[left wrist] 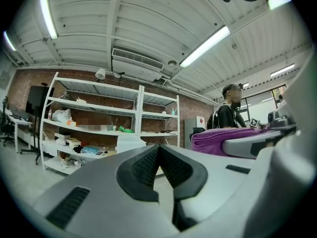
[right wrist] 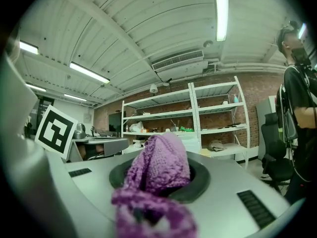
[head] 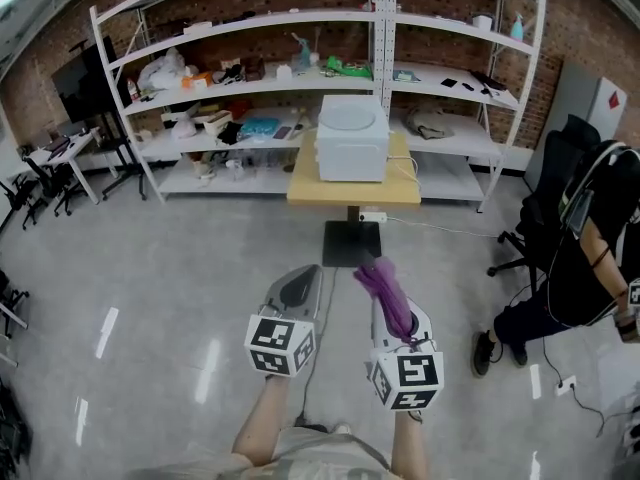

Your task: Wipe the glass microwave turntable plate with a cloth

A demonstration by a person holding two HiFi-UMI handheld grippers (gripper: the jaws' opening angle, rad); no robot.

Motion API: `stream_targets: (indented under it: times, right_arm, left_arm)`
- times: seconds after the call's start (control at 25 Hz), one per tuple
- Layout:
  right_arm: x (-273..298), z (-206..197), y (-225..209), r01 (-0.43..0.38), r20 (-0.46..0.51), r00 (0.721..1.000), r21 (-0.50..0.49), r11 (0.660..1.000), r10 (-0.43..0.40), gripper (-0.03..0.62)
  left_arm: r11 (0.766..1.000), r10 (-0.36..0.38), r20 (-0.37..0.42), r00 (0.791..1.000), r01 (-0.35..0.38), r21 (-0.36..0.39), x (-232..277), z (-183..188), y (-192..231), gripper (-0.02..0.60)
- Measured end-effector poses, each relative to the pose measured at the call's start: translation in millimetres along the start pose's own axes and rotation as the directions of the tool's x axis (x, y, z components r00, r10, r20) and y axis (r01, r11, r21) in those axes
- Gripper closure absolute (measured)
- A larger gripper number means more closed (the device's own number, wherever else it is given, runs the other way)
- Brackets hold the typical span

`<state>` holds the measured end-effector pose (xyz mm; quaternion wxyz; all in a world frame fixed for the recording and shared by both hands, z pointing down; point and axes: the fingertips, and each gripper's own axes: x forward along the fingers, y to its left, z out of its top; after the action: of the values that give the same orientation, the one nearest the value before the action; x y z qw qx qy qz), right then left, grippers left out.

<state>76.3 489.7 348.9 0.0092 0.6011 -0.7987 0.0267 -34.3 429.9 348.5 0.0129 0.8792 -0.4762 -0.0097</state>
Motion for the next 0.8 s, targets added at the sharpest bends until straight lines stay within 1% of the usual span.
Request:
stream_targets:
  times: [0.16, 0.24, 0.36, 0.52, 0.6, 0.68, 0.8]
  right_arm:
    - [-5, 3, 11, 0.005, -0.001, 1.000, -0.016, 1.000, -0.005, 0.540]
    - [-7, 1, 18, 0.021, -0.006, 1.000, -0.027, 0.999, -0.022, 0.540]
    - [-9, -2, 35, 0.052, -0.017, 0.998, -0.072, 0.996, -0.053, 0.540]
    - [-16, -3, 58, 0.038, -0.023, 0.999, -0.073, 0.997, -0.040, 0.540]
    - [-20, -2, 67, 0.046, -0.026, 0.998, -0.090, 0.995, -0.049, 0.540]
    - [-20, 1, 73, 0.057, -0.023, 0.998, -0.113, 0.992, -0.060, 0.540]
    - [-23, 5, 82, 0.057, -0.016, 0.998, -0.114, 0.992, -0.059, 0.540]
  left_arm:
    - [1.000, -0.011, 0.023, 1.000, 0.011, 0.000, -11, 5, 1, 0.580]
    - [1.000, -0.014, 0.024, 1.000, 0.014, -0.011, -22, 3, 4, 0.580]
    - [1.000, -0.010, 0.020, 1.000, 0.011, -0.018, -41, -1, 12, 0.580]
    - [0.999, 0.001, 0.021, 1.000, 0.000, -0.042, -64, -5, 24, 0.580]
    - [0.999, -0.002, 0.030, 1.000, 0.004, -0.049, -74, -3, 28, 0.580]
    - [0.999, -0.010, 0.044, 0.999, 0.012, -0.046, -80, 1, 30, 0.580]
    - [0.999, -0.016, 0.054, 0.998, 0.018, -0.036, -88, 3, 30, 0.580]
